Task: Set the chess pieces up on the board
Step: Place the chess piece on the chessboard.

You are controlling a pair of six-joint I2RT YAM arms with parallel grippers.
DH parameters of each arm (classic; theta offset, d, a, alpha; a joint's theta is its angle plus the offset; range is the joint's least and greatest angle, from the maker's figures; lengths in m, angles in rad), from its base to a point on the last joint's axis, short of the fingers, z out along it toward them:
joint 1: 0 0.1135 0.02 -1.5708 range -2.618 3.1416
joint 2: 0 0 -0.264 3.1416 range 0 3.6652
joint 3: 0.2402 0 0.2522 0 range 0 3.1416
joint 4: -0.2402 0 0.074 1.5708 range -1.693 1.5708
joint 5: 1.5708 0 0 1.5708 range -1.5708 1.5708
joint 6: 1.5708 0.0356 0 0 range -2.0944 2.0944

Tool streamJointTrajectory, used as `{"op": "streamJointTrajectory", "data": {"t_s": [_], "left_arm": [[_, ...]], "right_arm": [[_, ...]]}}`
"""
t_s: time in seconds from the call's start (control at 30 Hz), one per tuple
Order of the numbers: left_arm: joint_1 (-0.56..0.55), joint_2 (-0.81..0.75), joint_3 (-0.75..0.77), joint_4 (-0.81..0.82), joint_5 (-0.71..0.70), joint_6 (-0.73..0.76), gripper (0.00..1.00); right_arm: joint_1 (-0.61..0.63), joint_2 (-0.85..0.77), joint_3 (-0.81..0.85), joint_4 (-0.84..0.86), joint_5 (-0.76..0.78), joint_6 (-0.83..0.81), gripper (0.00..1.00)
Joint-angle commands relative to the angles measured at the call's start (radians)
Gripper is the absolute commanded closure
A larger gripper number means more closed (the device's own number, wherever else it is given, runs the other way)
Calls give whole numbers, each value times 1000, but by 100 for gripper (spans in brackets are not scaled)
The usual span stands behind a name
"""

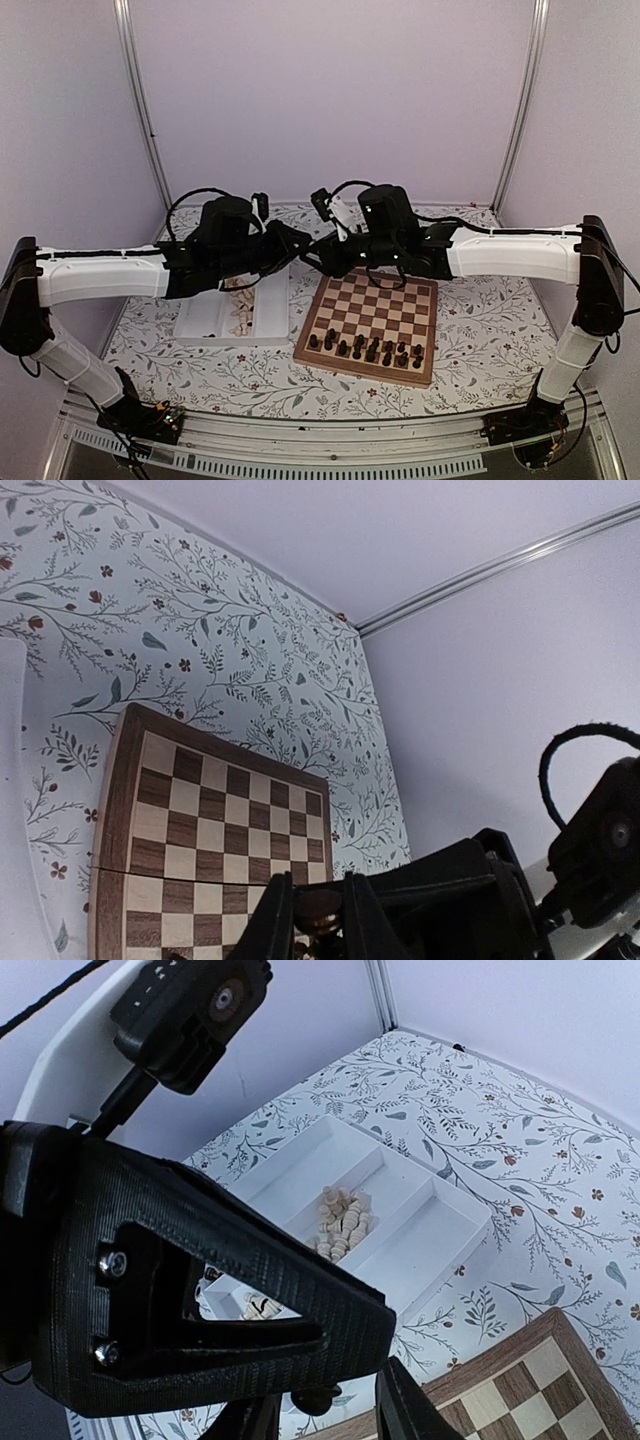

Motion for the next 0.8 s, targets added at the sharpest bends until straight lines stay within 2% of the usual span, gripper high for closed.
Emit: {"op": "streamJointTrajectory", "data": {"t_s": [0.0, 0.2, 0.37, 0.5, 0.67, 0.77], "left_arm": [[-24, 22, 32, 14, 19, 10, 89], [-34, 42, 43, 5, 32, 31, 88], [-35, 41, 40, -21, 31, 66, 79], [-27, 23, 38, -55, 3, 113, 70], [5, -14, 38, -87, -9, 186, 65], [35, -56, 37, -112, 5, 262, 61]], "right_arm": [[8, -11, 16, 39, 41, 2, 67], [7, -31, 5, 44, 66, -13, 76], [7, -61, -8, 28, 89, -57, 86], [6, -96, -8, -35, 114, -96, 90], [-2, -143, -7, -137, 128, -139, 92], [-16, -150, 28, -262, 115, -155, 93]]}}
